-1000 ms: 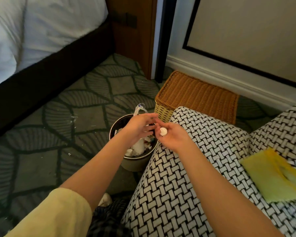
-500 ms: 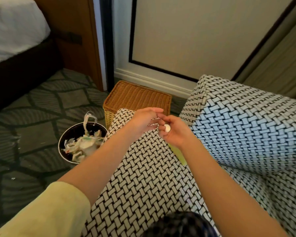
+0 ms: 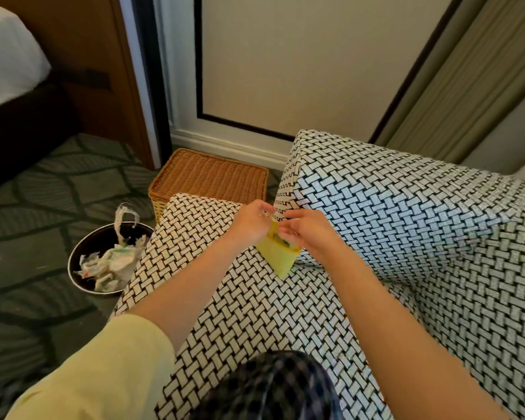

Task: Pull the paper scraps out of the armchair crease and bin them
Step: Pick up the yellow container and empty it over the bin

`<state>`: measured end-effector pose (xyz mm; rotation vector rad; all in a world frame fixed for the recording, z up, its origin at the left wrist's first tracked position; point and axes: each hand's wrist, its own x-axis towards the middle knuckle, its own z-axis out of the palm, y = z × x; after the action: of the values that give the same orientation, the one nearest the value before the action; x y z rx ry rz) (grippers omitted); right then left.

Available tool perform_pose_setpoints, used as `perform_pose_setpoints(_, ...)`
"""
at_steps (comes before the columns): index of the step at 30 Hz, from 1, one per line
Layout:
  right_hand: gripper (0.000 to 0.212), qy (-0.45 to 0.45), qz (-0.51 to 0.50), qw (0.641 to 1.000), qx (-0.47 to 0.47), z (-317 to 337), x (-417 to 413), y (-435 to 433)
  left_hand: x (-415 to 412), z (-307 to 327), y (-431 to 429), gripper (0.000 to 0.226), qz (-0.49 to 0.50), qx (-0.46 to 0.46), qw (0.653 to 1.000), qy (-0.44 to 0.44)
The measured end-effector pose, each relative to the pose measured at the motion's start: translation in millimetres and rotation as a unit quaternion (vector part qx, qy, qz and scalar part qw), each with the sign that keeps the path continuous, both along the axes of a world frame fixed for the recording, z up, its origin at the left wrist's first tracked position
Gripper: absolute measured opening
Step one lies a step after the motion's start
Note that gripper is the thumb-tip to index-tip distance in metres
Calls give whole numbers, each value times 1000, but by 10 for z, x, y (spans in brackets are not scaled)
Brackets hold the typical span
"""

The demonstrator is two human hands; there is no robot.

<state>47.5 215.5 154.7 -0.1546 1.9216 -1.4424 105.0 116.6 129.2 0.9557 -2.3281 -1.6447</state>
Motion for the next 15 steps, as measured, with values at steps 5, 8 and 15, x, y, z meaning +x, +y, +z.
perform_pose_setpoints(5,18,193,68,967,155,-133,-13,121,53,-138,-47,40,-22,-47,998,-40)
perform_pose_setpoints(8,19,264,135,927,230,-159,-24,118,80,-124,-9,44,-45,-55,997,-41)
perform_pose_setpoints(15,35,231,117,921,291,-157,7,-52,134,-63,5,41,-72,-83,993,-38)
